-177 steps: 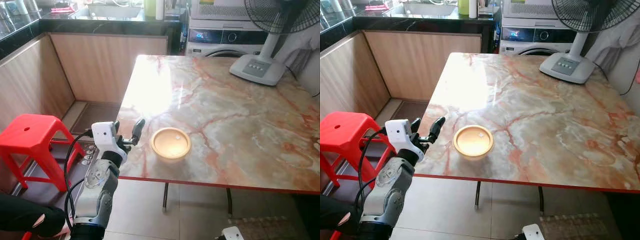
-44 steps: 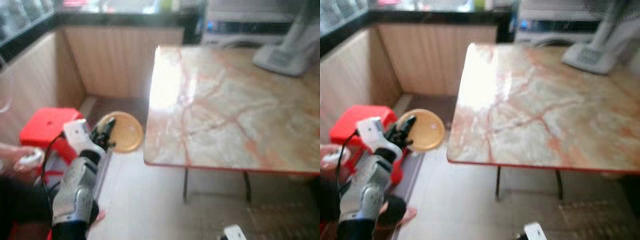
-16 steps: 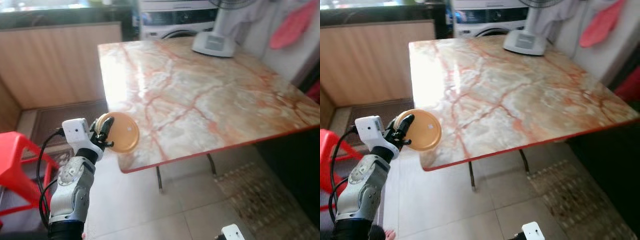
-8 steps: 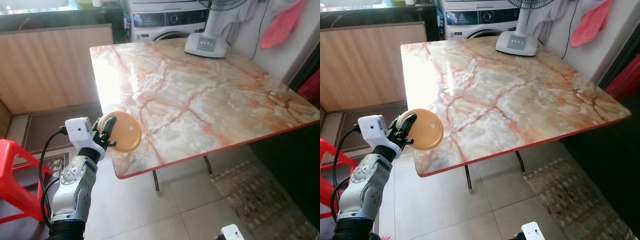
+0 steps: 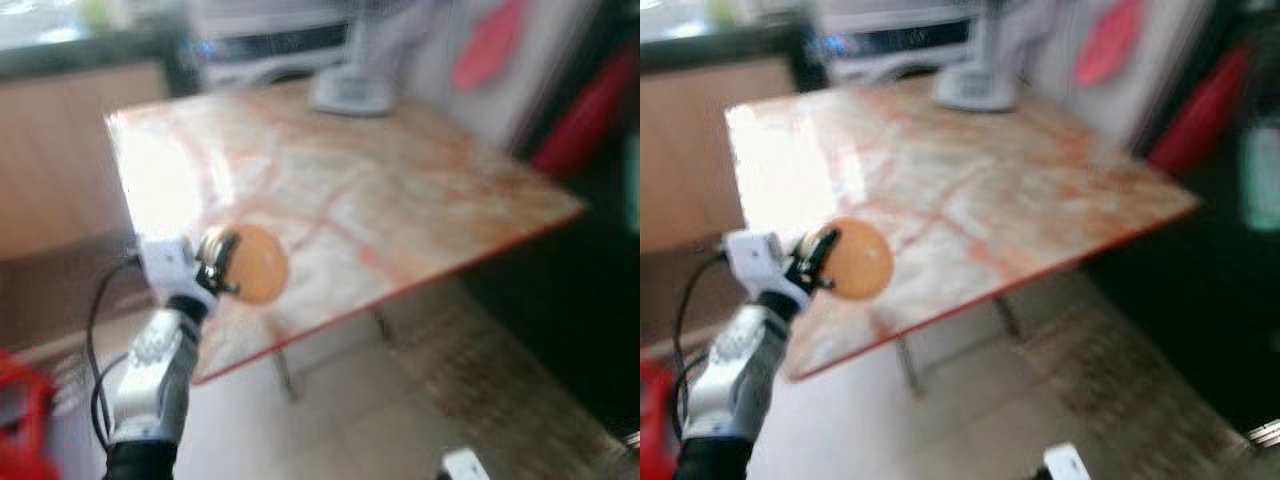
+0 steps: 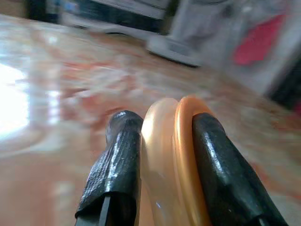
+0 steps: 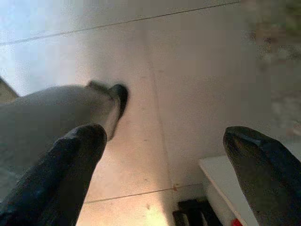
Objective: Restocking fridge
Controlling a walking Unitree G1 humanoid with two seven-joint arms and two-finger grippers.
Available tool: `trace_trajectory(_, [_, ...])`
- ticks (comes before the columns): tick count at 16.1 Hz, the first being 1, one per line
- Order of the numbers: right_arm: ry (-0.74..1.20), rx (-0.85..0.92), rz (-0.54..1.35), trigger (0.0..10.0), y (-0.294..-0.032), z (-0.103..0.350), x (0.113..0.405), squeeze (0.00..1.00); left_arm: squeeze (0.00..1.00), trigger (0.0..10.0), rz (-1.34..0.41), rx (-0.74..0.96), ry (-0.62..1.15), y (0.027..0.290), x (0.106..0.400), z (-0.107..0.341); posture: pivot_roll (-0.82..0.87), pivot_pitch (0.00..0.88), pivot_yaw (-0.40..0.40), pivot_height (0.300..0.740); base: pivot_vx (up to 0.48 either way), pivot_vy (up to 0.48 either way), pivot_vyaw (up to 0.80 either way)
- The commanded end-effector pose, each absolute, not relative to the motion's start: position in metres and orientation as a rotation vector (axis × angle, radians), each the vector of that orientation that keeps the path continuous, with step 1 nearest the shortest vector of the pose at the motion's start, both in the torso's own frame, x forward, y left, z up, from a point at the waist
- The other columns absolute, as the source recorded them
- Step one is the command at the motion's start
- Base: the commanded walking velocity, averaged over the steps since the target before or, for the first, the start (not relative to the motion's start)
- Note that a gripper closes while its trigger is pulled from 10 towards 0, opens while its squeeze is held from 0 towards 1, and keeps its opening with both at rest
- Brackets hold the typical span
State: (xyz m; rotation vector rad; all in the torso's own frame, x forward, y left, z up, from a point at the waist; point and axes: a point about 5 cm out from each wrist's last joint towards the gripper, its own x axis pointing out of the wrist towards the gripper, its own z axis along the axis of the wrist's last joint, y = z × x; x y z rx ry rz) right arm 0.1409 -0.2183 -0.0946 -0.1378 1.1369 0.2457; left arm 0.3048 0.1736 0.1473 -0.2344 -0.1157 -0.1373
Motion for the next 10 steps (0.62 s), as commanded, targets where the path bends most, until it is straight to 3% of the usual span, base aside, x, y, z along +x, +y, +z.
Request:
trace_trajectory(1, [1.148, -0.132, 0.248, 10.0, -0.2168, -0.0963, 0.1372, 0.0, 0.0, 10.0, -0.116, -0.22, -0.134, 0.1808, 0.3044, 0.151, 0.03, 0.0, -0.021, 0.74, 0.0, 0.0, -0.8])
trace_trajectory(10, [1.155, -0.136, 0.258, 10.0, -0.2168, -0.0964, 0.1366, 0.0, 0.0, 10.0, -0.14, -0.237, -0.145, 0.1779, 0.305, 0.1523, 0.03, 0.0, -0.02, 0.74, 0.0, 0.0, -0.79])
